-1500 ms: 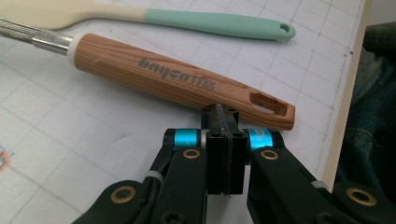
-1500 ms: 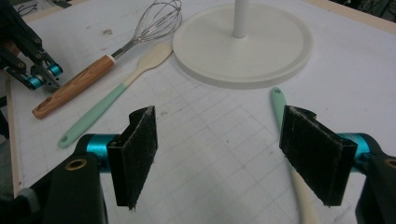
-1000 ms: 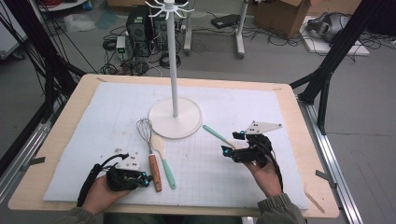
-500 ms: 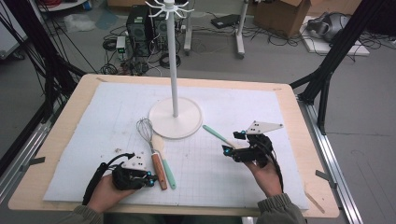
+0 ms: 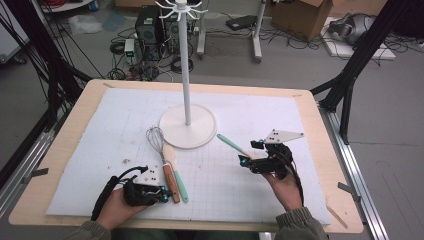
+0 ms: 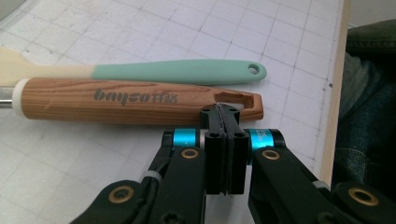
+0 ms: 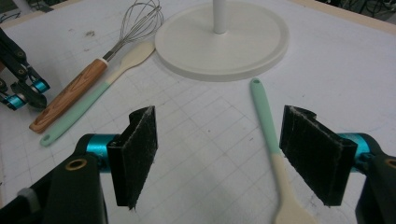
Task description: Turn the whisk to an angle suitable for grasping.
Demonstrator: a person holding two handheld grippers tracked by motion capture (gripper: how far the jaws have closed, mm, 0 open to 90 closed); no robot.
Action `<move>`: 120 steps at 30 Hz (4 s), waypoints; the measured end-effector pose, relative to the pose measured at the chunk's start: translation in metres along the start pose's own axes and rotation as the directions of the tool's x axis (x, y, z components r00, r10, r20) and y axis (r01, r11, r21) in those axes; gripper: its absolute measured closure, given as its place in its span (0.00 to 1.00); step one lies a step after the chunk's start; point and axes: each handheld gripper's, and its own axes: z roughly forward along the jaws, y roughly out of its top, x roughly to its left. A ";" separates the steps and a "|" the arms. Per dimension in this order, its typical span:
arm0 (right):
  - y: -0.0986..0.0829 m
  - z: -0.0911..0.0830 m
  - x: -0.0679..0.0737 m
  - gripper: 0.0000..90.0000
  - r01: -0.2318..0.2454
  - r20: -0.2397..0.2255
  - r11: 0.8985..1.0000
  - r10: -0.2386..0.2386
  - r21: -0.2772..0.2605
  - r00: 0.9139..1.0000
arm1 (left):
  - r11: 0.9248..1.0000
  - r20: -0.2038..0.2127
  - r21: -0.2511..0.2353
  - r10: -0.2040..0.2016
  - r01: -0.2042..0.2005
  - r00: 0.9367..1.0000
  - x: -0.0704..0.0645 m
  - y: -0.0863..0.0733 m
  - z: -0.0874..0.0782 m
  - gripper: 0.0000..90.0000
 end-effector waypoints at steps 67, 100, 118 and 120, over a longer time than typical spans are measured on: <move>-0.001 0.003 -0.005 0.29 -0.008 -0.012 1.000 0.008 0.002 1.000 | 0.991 -0.259 0.028 -0.121 0.132 0.958 0.150 0.066 -0.009 1.00; 0.000 0.004 -0.003 0.29 0.003 -0.013 1.000 -0.003 0.003 1.000 | 0.981 -0.299 0.065 -0.157 0.185 0.941 0.157 0.038 -0.023 1.00; 0.001 0.006 -0.002 0.29 0.015 -0.012 1.000 -0.015 0.005 1.000 | 0.977 -0.316 0.105 -0.142 0.184 0.938 0.150 0.017 -0.039 1.00; 0.001 0.006 -0.001 0.29 0.008 -0.013 1.000 -0.008 0.010 1.000 | 0.977 -0.316 0.109 -0.143 0.185 0.938 0.149 0.013 -0.043 1.00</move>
